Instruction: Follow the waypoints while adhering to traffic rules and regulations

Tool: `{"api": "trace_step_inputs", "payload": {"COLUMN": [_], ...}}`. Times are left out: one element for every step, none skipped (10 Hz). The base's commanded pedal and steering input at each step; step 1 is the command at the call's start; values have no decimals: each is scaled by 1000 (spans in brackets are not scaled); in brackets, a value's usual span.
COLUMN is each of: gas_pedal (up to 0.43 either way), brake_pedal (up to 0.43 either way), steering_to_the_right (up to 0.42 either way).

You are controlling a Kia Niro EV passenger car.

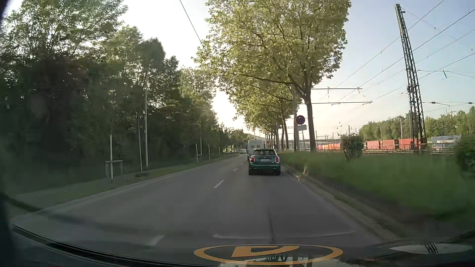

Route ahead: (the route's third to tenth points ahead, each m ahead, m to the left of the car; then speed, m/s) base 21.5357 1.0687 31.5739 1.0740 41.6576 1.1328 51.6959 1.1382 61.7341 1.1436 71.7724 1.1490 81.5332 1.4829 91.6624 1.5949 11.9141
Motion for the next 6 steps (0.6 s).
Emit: {"api": "trace_step_inputs", "payload": {"gas_pedal": [157, 157, 157, 157, 157, 157], "brake_pedal": [0, 0, 0, 0, 0, 0], "steering_to_the_right": [0, 0, 0, 0, 0, -1]}}
